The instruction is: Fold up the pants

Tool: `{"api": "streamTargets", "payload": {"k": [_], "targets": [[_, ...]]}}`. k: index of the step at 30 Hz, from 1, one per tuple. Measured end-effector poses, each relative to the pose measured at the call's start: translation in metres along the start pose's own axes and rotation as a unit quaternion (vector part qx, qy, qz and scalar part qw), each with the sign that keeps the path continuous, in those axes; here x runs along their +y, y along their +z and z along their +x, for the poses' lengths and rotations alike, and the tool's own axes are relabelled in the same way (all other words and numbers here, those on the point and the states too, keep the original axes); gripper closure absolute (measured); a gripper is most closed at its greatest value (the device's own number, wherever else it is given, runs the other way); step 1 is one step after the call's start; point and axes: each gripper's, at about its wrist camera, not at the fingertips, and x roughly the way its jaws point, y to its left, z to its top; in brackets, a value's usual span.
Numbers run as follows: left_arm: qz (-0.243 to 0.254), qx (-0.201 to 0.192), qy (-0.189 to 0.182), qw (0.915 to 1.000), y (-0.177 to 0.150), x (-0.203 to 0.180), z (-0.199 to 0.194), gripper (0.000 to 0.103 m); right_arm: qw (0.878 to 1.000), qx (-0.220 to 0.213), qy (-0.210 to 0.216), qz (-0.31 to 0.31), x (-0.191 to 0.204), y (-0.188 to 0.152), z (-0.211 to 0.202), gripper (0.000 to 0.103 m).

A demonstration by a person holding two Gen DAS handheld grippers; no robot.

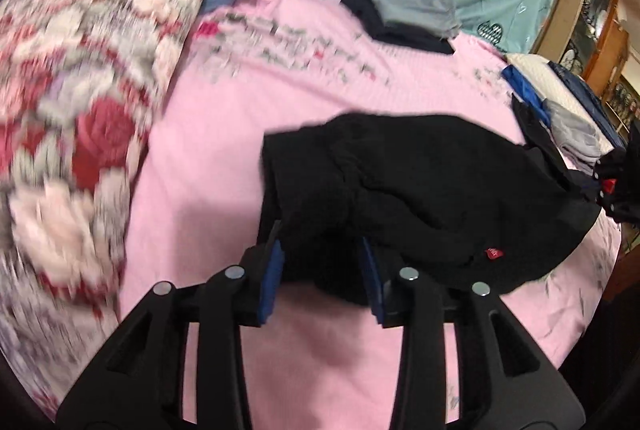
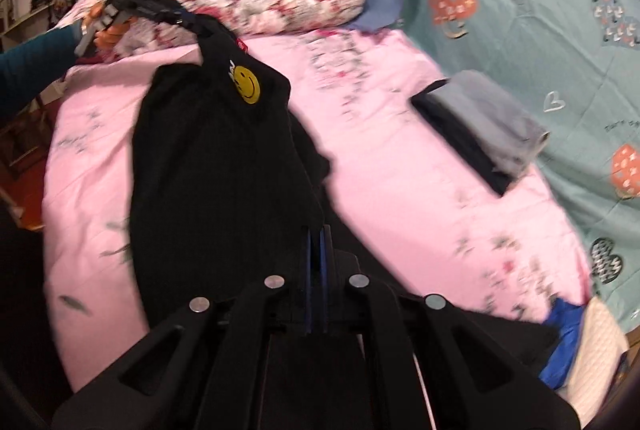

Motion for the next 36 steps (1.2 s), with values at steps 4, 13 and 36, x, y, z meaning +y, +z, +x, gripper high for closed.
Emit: {"api": "streamTargets", "payload": {"k": [4, 13, 36], "targets": [[-0.030, 0.004, 0.010, 0.9995, -0.021, 0.012, -0.008, 0.065, 0.999, 0.017, 0.035, 0.012, 0.033, -0.024, 0.017, 0.100], [-0.068, -0.097, 0.014, 0.9929, 0.006, 0.000, -0.061, 0.037, 0.998, -0.002, 0.045, 0.041, 0.035, -0.024, -0.003, 0.099], [-0.003, -0.060, -0.007, 0.9981, 0.017, -0.090, -0.024, 0.029, 0.892, 0.086, -0.122, 0.428, -0.205, -0.086, -0.031, 0.019]]}}
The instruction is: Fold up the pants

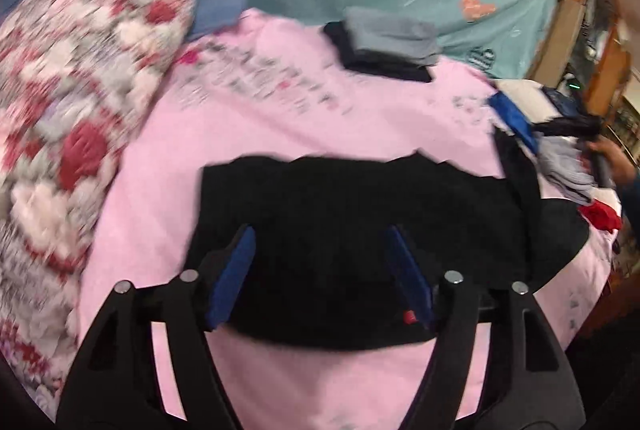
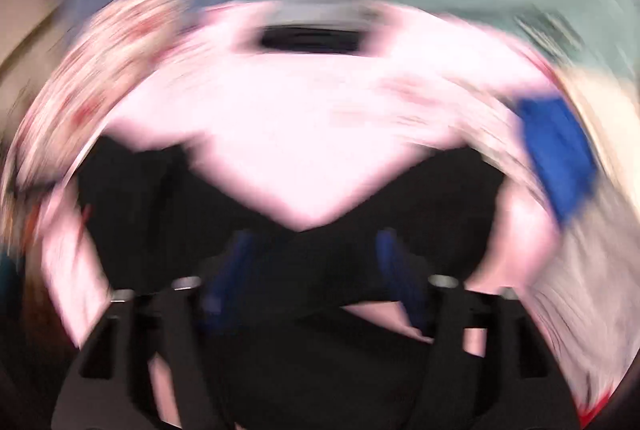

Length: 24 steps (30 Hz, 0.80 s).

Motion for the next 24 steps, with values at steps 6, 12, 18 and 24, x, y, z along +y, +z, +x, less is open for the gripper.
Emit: {"api": "streamTargets", "payload": {"k": [6, 12, 18, 24], "targets": [[0.056, 0.057, -0.044, 0.9958, 0.003, -0.060, 0.062, 0.029, 0.990, 0.013, -0.107, 0.087, -0.034, 0.064, 0.065, 0.019], [0.071, 0.132, -0.028, 0.9883, -0.028, -0.065, 0.107, 0.029, 0.984, 0.046, -0.150, 0.088, -0.020, 0.079, 0.118, 0.021], [0.069, 0.132, -0.033, 0.9882, -0.033, -0.056, 0.102, 0.029, 0.985, 0.039, -0.151, 0.069, -0.017, 0.072, 0.133, 0.074], [0.051, 0.153, -0.044, 0.9859, -0.033, -0.045, 0.097, 0.029, 0.990, -0.032, -0.082, 0.110, -0.044, 0.048, 0.072, 0.092]]}}
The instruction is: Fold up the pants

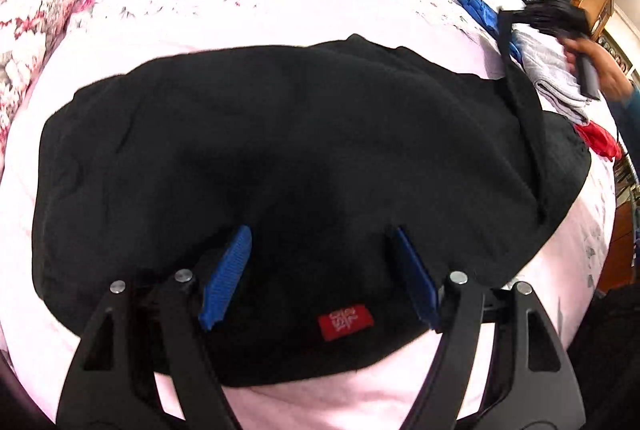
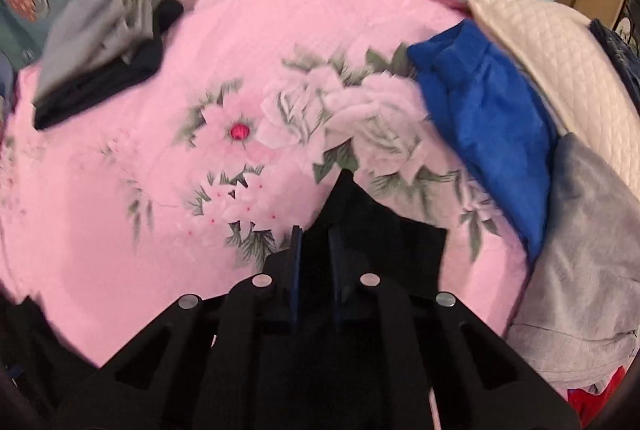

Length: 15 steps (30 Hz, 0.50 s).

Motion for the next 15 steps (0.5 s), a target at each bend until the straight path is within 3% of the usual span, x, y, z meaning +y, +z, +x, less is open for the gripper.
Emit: {"api": "streamTargets", "payload": {"k": [4, 9, 12, 15], "targets": [[-0.017, 0.008, -0.014, 0.9997, -0.002, 0.009, -0.007, 0.029, 0.990, -0.073, 0.097, 0.074, -0.051, -0.022, -0.072, 0.092], [-0.037, 0.009, -0.028, 0.9989, -0.004, 0.016, -0.012, 0.029, 0.954, -0.148, 0.200, 0.168, -0.120, -0.080, -0.155, 0.092], [-0.036, 0.018, -0.026, 0.9988, -0.002, 0.015, -0.010, 0.029, 0.934, -0.183, 0.216, 0.216, -0.164, -0.146, -0.191, 0.092], [-0.035, 0.028, -0.022, 0.9987, 0.001, 0.015, -0.009, 0.029, 0.925, -0.181, 0.196, 0.272, -0.198, -0.210, -0.190, 0.092]]}}
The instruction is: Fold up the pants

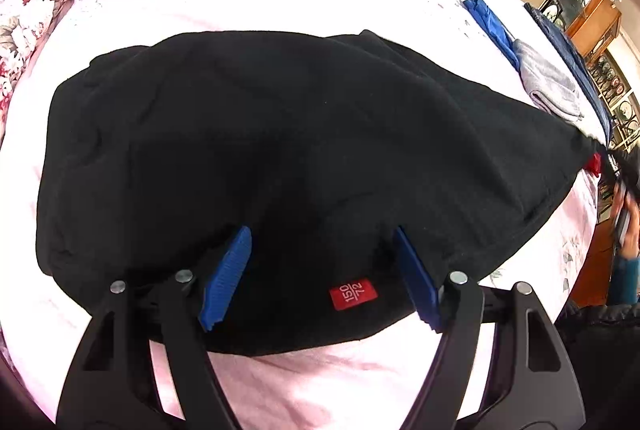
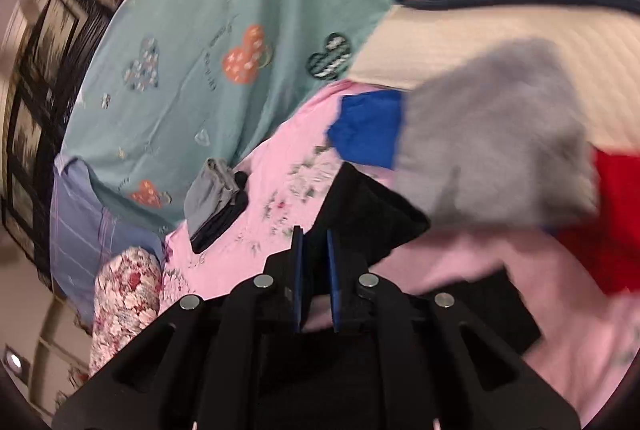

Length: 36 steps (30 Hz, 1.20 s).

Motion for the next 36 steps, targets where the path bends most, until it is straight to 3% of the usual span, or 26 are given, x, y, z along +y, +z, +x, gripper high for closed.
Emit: {"api": "streamTargets", "payload": {"k": [3, 7, 10, 14, 16, 19, 20, 24, 26, 27, 28, 29, 30, 32, 33, 35, 36], "targets": [[-0.001, 0.012, 0.003, 0.9999, 0.004, -0.001, 0.001, 0.029, 0.997, 0.009, -0.010, 0.080, -0.056, -0.034, -0.014, 0.092], [-0.007, 0.018, 0.010, 0.9998, 0.006, -0.001, -0.002, 0.029, 0.994, -0.003, -0.016, 0.110, -0.080, -0.042, -0.017, 0.097], [-0.003, 0.023, 0.032, 0.9992, -0.004, 0.004, 0.000, 0.029, 0.995, 0.010, -0.037, 0.090, -0.075, -0.031, -0.014, 0.097], [-0.008, 0.008, 0.018, 0.9998, -0.005, 0.002, -0.010, 0.029, 0.992, 0.000, -0.128, -0.009, -0.050, -0.030, -0.028, 0.090], [-0.007, 0.002, 0.006, 1.0000, -0.003, -0.001, -0.012, 0.029, 0.992, -0.011, -0.118, -0.047, -0.028, -0.030, -0.031, 0.088], [-0.001, 0.003, 0.009, 1.0000, -0.004, -0.006, -0.006, 0.029, 0.993, 0.004, -0.082, -0.090, 0.000, -0.029, -0.017, 0.067], [-0.003, 0.011, 0.015, 0.9998, -0.006, -0.005, -0.001, 0.029, 0.992, 0.008, -0.083, -0.098, 0.004, -0.029, -0.010, 0.066], [-0.008, -0.009, 0.011, 0.9999, -0.021, -0.001, -0.008, 0.029, 0.990, 0.079, -0.078, -0.086, -0.004, -0.039, 0.033, 0.066], [-0.013, -0.014, 0.003, 0.9998, -0.024, 0.002, -0.012, 0.029, 0.983, 0.114, -0.124, -0.068, -0.027, -0.048, 0.039, 0.066], [-0.014, -0.014, 0.003, 0.9998, -0.024, 0.002, -0.015, 0.029, 0.982, 0.123, -0.131, -0.062, -0.042, -0.054, 0.036, 0.071], [-0.013, -0.015, 0.002, 0.9998, -0.023, 0.000, -0.018, 0.029, 0.983, 0.121, -0.126, -0.058, -0.049, -0.055, 0.028, 0.085], [-0.009, -0.018, -0.001, 0.9998, -0.021, -0.003, -0.020, 0.028, 0.982, 0.132, -0.128, -0.049, -0.050, -0.053, 0.022, 0.090], [-0.003, -0.026, -0.011, 0.9996, -0.018, -0.009, -0.023, 0.028, 0.980, 0.136, -0.138, -0.051, -0.044, -0.049, 0.019, 0.089], [0.007, -0.041, -0.027, 0.9987, -0.014, -0.020, -0.026, 0.027, 0.975, 0.123, -0.156, -0.101, -0.016, -0.041, 0.020, 0.072], [0.015, -0.050, -0.037, 0.9979, -0.010, -0.028, -0.025, 0.025, 0.974, 0.127, -0.128, -0.141, 0.011, -0.036, 0.029, 0.070], [0.027, -0.060, -0.051, 0.9965, -0.004, -0.042, -0.020, 0.024, 0.967, 0.156, -0.064, -0.189, 0.058, -0.034, 0.058, 0.051], [0.031, -0.057, -0.053, 0.9965, 0.000, -0.048, -0.015, 0.023, 0.958, 0.176, -0.024, -0.227, 0.093, -0.039, 0.082, 0.050]]}}
